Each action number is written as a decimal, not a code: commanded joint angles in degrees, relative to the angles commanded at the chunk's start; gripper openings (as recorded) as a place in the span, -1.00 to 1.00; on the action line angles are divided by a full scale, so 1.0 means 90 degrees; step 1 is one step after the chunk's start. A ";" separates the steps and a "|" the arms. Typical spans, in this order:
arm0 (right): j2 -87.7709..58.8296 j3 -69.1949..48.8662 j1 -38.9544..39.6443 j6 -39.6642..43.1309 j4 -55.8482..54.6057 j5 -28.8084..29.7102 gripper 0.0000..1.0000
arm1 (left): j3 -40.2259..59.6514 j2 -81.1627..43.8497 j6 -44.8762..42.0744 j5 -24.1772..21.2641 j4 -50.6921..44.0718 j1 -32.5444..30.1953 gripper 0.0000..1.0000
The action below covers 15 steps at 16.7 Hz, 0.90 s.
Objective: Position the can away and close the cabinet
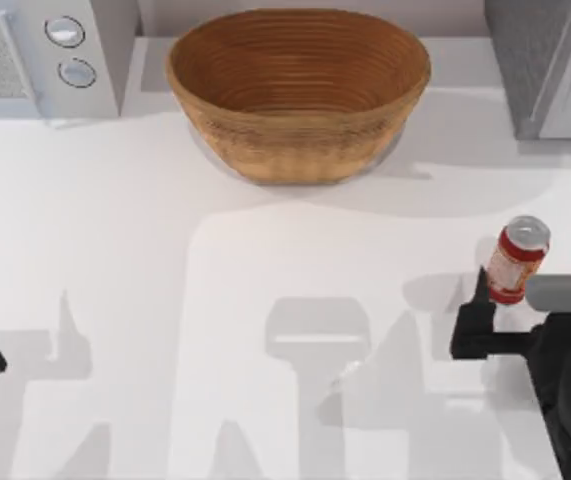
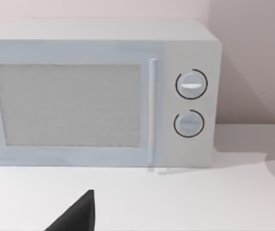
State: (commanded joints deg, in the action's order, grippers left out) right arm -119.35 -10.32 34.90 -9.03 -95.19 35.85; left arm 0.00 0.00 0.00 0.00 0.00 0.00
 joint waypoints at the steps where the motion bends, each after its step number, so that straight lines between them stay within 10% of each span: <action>1: -0.0225 -0.0018 0.0067 -0.0018 -0.0177 0.0068 1.00 | 0.0000 0.0000 0.0000 0.0000 0.0000 0.0000 1.00; 15: -0.0779 -0.0939 -0.0495 0.0146 0.0114 -0.0470 1.00 | 0.0000 0.0000 0.0000 0.0000 0.0000 0.0000 1.00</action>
State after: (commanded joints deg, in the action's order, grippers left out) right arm -126.36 -18.77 30.45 -7.72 -94.16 31.62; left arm 0.00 0.00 0.00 0.00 0.00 0.00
